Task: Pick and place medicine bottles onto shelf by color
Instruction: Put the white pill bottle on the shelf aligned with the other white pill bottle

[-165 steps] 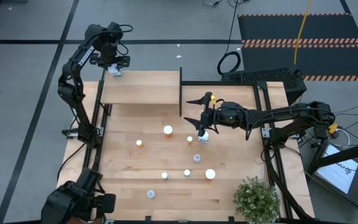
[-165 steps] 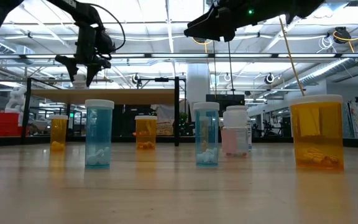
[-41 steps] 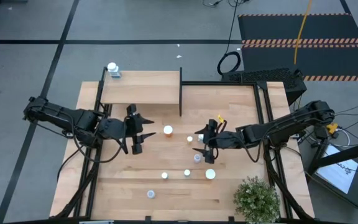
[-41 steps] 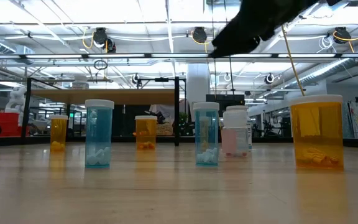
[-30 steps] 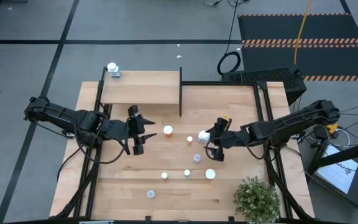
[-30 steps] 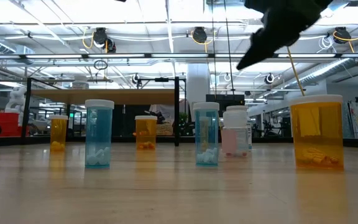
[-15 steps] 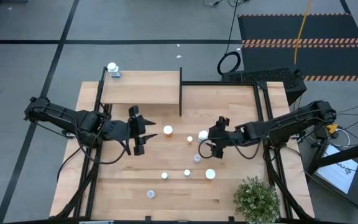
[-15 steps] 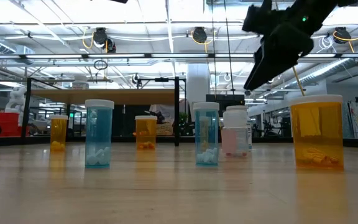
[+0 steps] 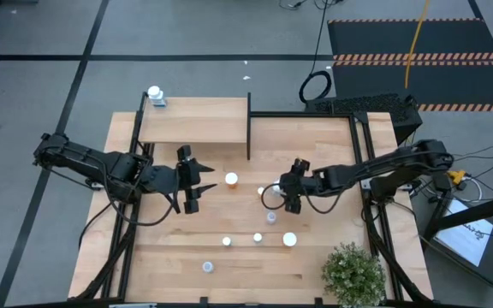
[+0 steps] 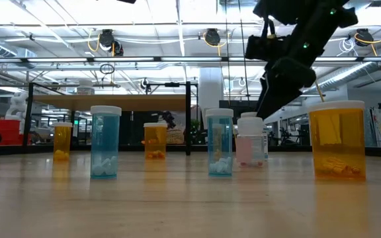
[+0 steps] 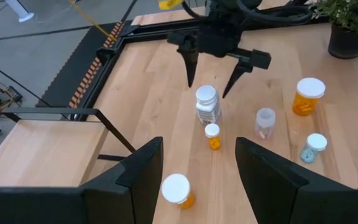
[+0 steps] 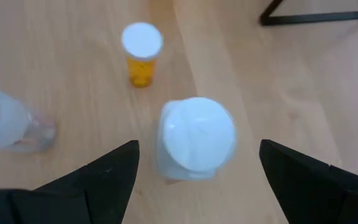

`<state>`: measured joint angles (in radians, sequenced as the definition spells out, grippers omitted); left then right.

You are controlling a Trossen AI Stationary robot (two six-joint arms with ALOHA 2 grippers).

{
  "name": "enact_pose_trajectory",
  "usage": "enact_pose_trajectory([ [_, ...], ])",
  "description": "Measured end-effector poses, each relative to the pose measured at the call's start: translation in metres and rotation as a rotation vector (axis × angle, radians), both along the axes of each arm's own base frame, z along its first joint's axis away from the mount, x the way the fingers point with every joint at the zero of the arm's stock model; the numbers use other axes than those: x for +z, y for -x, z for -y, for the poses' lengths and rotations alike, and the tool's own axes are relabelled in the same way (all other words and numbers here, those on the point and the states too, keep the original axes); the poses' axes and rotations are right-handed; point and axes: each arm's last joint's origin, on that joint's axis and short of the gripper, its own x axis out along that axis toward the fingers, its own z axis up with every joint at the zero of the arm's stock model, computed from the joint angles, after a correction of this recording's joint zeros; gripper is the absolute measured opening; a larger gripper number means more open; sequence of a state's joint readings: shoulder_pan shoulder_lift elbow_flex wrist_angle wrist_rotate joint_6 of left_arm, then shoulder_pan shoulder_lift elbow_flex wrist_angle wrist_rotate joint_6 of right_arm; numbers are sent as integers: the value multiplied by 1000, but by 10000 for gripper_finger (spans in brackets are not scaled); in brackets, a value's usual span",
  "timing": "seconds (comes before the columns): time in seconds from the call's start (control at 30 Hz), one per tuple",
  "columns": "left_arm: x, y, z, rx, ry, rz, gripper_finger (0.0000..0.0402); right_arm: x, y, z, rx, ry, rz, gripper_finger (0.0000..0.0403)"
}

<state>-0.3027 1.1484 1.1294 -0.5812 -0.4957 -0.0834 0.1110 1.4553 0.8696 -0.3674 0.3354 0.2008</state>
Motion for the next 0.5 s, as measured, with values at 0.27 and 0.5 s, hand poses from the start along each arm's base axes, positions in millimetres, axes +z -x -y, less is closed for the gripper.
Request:
enact_pose_trajectory([
  [0.27, 0, 0, 0, 0, 0, 0, 200, -6, -8, 6, 12, -68, 23, 294],
  [0.5, 0, 0, 0, -1, -3, -1, 200, -5, -9, 12, -2, -63, 23, 228],
])
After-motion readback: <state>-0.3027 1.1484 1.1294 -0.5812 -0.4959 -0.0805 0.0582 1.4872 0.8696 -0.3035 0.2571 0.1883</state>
